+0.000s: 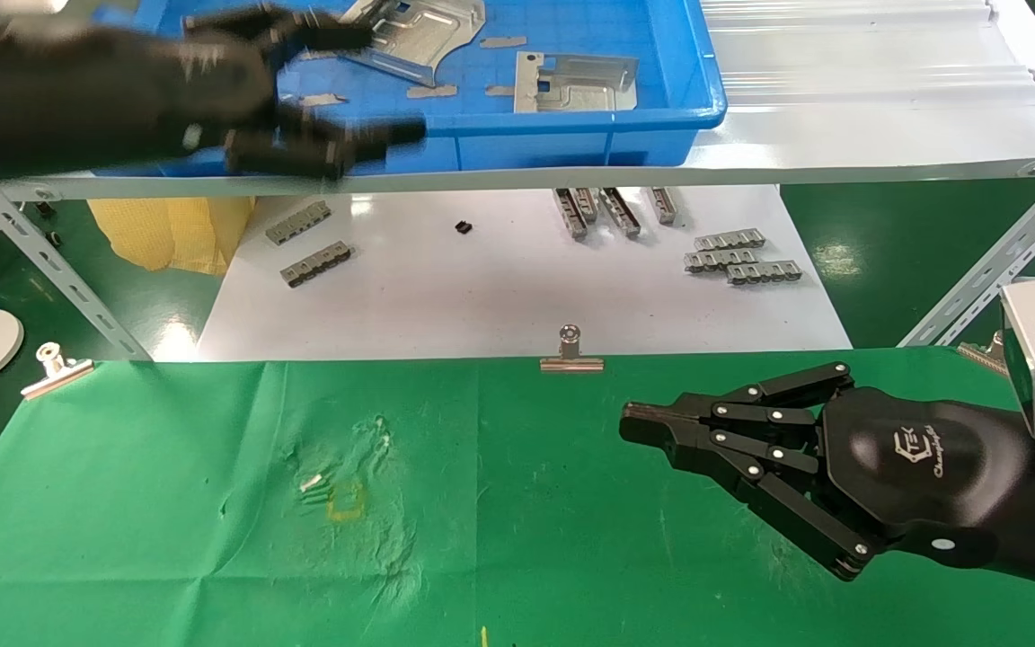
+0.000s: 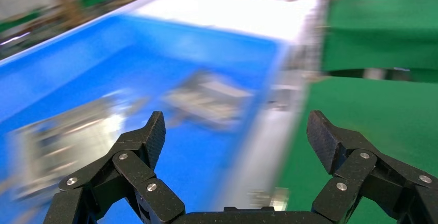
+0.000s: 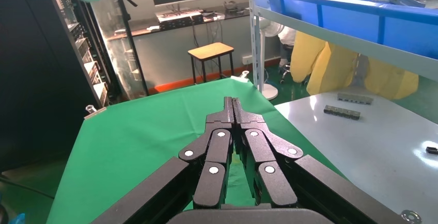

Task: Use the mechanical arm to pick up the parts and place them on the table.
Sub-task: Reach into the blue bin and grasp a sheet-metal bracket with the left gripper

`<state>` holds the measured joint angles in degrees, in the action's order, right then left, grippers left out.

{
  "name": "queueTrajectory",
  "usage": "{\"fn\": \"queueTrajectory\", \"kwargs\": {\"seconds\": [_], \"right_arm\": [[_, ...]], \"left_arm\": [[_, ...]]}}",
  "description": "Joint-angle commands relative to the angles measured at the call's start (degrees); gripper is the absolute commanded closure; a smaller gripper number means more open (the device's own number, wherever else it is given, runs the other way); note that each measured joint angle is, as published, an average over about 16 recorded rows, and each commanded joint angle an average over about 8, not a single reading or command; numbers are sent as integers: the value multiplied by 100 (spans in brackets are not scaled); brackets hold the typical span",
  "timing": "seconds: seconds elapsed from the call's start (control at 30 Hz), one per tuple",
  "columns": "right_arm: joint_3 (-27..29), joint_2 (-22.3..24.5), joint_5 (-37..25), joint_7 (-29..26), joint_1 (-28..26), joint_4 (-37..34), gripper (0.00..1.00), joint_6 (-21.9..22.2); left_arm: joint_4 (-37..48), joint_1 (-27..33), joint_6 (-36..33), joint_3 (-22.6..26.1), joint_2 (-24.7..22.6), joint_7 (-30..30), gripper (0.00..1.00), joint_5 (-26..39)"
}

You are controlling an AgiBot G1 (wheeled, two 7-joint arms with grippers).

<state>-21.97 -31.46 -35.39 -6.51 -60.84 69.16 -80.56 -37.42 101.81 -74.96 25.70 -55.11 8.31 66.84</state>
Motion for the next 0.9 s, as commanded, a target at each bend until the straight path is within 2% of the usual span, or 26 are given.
{"fn": "queueTrajectory", "kwargs": {"seconds": [0.03, 0.2, 0.33, 0.37, 0.6, 0.63, 0.9], "right_arm": [[0, 0, 0, 0, 0, 0, 100, 0], [0, 0, 0, 0, 0, 0, 100, 0], [0, 0, 0, 0, 0, 0, 98, 0], [0, 0, 0, 0, 0, 0, 93, 0], [0, 0, 0, 0, 0, 0, 8, 0], [0, 0, 0, 0, 0, 0, 0, 0], [0, 0, 0, 0, 0, 0, 0, 0]], "left_arm": [[750, 398, 303, 90, -311, -186, 0, 293], [1955, 985, 1427, 234, -1013, -508, 0, 742], [2628, 1270, 2037, 304, -1439, -699, 1, 914], [2770, 1320, 2167, 311, -1525, -728, 9, 934], [3447, 1514, 2849, 317, -1946, -731, 95, 975], [3507, 1531, 2901, 328, -1986, -712, 100, 990], [3752, 1639, 3134, 454, -2113, -499, 100, 1171]]}}
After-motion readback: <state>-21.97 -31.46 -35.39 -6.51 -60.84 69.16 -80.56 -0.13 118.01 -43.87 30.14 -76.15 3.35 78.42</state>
